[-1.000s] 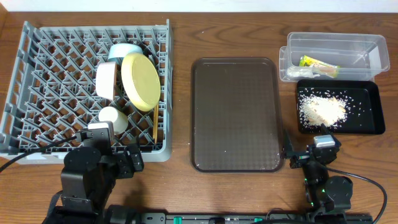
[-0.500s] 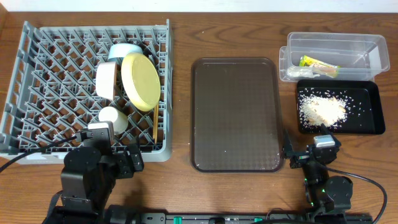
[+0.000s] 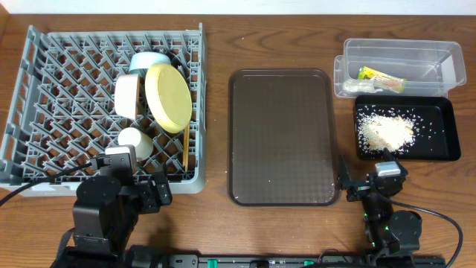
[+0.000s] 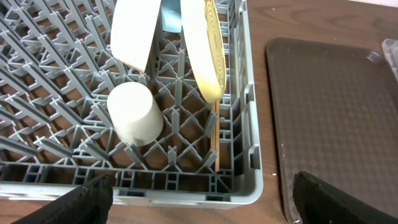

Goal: Sort waste into correct bins and load items into the dishwasher rack

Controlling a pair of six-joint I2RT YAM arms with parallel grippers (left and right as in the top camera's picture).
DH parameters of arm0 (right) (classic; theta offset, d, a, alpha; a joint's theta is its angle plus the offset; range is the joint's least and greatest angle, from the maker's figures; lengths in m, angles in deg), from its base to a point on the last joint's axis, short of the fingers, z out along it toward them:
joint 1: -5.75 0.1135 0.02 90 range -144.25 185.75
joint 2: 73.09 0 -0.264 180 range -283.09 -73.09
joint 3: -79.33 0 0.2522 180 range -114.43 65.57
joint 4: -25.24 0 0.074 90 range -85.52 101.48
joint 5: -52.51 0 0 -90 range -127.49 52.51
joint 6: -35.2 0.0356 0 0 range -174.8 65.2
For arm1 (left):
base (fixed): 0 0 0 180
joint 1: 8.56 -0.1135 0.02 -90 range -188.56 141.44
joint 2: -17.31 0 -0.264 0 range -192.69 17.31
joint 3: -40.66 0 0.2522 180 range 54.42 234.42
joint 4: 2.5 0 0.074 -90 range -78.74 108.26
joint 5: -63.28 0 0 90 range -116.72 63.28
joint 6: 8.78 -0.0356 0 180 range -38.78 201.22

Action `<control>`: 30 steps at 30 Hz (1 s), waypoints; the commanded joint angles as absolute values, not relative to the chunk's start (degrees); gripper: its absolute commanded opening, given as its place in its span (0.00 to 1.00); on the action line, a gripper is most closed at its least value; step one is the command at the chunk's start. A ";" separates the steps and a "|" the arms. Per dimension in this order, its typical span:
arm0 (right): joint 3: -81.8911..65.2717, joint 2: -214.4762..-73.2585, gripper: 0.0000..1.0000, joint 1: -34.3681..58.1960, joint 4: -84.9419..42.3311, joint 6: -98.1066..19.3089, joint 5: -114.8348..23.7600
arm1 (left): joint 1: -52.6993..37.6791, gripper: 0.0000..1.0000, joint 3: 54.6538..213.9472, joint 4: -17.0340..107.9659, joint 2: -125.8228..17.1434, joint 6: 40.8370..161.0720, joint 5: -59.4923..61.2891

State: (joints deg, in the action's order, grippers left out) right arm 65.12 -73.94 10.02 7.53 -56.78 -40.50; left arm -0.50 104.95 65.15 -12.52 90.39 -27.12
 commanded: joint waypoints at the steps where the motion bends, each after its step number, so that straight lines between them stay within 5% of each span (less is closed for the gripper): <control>1: 65.23 -73.43 0.99 9.67 7.45 -56.78 -40.98 | -0.48 0.94 104.77 65.15 -12.32 90.50 -27.62; 13: 65.23 -73.46 0.99 9.67 7.43 -56.78 -40.98 | -3.19 0.94 97.12 63.33 -6.62 88.75 -27.82; 30: 65.23 -73.48 0.99 9.67 7.43 -56.78 -40.98 | -7.52 0.94 54.59 11.40 17.23 84.27 -24.56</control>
State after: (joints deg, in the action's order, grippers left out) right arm 65.12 -73.91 10.02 7.60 -56.75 -40.54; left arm -6.95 56.77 13.81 16.49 88.18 -26.58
